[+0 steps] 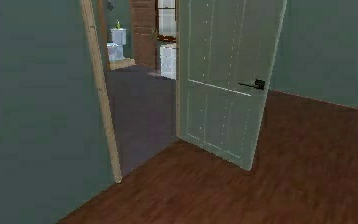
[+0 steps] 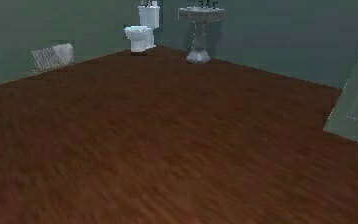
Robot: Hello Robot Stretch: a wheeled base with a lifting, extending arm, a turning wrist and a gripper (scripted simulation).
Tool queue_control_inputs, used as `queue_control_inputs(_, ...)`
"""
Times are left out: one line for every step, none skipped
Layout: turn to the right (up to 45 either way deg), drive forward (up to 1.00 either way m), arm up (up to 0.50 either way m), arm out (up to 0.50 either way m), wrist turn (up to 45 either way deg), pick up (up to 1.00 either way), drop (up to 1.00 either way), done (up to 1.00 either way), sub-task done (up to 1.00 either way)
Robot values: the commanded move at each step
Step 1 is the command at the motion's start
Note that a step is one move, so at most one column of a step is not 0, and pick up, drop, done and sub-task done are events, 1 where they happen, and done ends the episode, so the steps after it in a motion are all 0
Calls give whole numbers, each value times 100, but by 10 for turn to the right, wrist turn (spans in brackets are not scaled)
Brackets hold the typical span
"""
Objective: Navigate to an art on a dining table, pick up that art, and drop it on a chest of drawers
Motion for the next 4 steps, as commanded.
queue_control_inputs(0,100,0,0,0,0,0,0,0)
queue_control_inputs(0,15,0,0,0,0,0,0,0)
queue_control_inputs(-180,0,0,0,0,0,0,0,0)
queue_control_inputs(0,85,0,0,0,0,0,0,0)
